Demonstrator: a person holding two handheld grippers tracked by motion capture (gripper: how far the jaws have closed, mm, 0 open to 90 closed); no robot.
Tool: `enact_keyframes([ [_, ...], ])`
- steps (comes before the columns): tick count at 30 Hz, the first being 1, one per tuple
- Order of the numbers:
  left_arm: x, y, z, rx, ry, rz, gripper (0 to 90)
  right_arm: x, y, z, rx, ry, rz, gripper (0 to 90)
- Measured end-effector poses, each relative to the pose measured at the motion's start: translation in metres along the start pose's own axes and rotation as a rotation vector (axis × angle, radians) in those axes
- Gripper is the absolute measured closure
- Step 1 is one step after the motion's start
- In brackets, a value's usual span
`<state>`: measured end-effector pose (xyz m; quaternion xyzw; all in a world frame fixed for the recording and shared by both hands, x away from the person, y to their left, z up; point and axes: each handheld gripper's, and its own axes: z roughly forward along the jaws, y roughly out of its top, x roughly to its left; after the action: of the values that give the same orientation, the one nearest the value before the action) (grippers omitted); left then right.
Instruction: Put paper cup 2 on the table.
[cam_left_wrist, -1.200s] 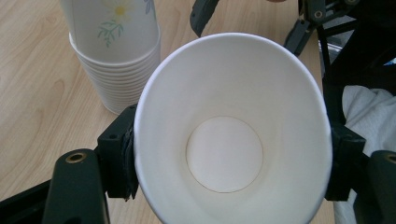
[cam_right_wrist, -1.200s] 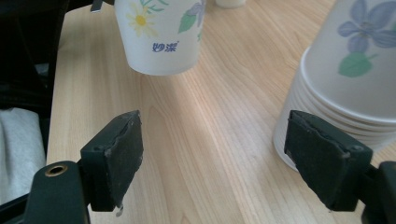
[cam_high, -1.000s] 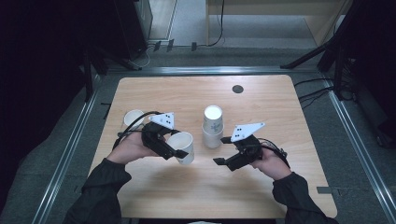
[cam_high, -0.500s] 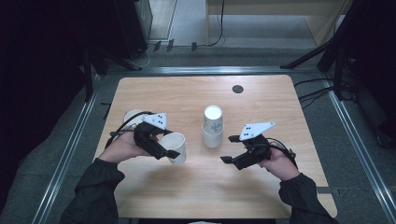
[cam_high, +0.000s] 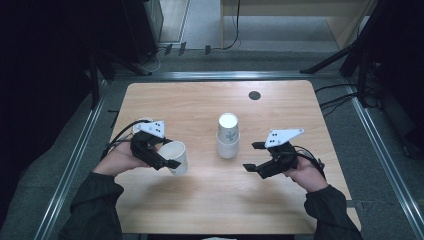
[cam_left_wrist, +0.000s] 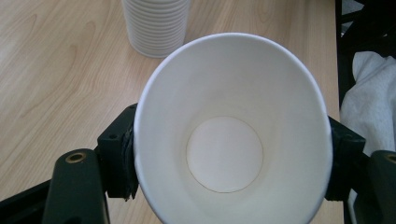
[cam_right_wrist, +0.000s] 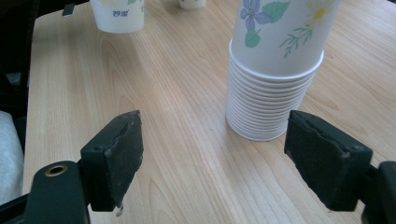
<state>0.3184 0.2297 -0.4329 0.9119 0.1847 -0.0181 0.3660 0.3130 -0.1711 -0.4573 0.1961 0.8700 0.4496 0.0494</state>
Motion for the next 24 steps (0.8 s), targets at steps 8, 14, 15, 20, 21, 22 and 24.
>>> enact_keyframes([
  [8, 0.001, -0.015, -0.012, -0.005, 0.020, -0.016, 25.0, -0.007, -0.001, -0.002, -0.006, -0.013, 0.000, 20.0],
  [14, 0.003, -0.028, -0.021, -0.008, 0.045, -0.039, 24.9, -0.012, -0.001, -0.004, -0.018, -0.021, 0.006, 20.1],
  [15, 0.004, -0.030, -0.023, -0.005, 0.048, -0.043, 24.9, -0.012, -0.001, -0.004, -0.017, -0.023, 0.005, 20.0],
  [20, 0.008, -0.041, -0.027, 0.001, 0.069, -0.059, 24.8, -0.016, -0.001, -0.004, -0.006, -0.033, 0.003, 20.1],
  [21, 0.008, -0.043, -0.028, -0.004, 0.070, -0.061, 24.8, -0.016, -0.001, -0.004, -0.008, -0.033, 0.001, 20.1],
  [22, 0.009, -0.045, -0.029, -0.010, 0.073, -0.065, 24.8, -0.017, -0.002, -0.004, -0.007, -0.036, 0.004, 20.1],
  [24, 0.012, -0.049, -0.032, -0.018, 0.078, -0.083, 24.8, -0.017, -0.002, -0.004, -0.004, -0.039, 0.005, 20.1],
])
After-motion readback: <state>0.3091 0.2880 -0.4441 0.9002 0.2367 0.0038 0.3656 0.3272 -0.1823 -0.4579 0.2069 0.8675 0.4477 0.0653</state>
